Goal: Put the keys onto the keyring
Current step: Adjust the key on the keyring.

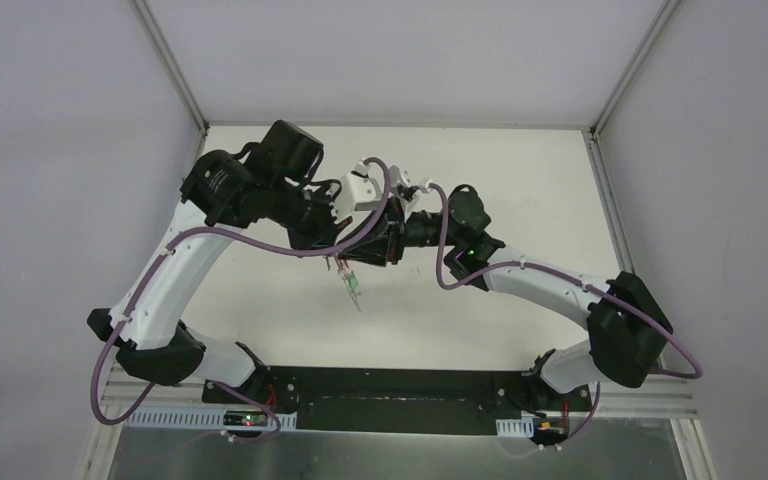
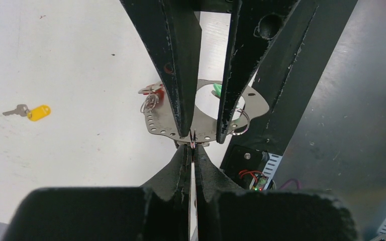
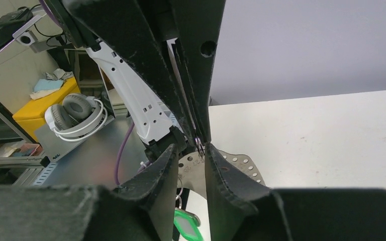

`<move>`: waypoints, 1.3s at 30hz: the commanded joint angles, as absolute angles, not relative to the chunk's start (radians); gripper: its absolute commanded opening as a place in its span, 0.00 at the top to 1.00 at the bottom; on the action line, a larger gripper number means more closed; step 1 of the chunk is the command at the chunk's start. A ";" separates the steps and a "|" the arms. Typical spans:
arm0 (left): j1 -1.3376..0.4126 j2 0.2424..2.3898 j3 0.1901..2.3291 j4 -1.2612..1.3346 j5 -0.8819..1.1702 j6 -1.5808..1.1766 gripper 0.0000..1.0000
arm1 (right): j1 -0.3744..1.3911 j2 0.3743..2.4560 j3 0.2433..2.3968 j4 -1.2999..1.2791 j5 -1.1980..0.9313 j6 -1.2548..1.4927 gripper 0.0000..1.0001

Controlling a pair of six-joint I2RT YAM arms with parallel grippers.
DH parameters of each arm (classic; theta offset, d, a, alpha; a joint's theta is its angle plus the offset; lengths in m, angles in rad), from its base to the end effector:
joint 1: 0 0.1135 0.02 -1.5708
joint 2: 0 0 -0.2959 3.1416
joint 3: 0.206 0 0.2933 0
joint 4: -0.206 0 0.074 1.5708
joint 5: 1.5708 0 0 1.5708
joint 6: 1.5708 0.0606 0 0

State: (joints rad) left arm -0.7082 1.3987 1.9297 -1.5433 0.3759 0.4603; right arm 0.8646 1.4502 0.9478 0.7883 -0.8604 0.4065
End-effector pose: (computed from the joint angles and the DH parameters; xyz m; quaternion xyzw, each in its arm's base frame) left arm 0.1797 -0.1832 0.4916 0.5638 0.7593 -0.2117 0.2465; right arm 0.2076 0.3142 0.3536 -0.4488 0.4545 0.6331 0.4373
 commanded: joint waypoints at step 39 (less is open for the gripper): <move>-0.548 0.801 1.206 -0.685 0.609 -0.051 0.34 | 0.888 1.310 0.901 0.770 -0.748 0.391 1.00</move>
State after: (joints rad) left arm -0.5560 0.8749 1.2701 -0.8467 0.5304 0.0547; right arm 0.8833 1.3689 0.8871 0.7498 -0.7658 0.4126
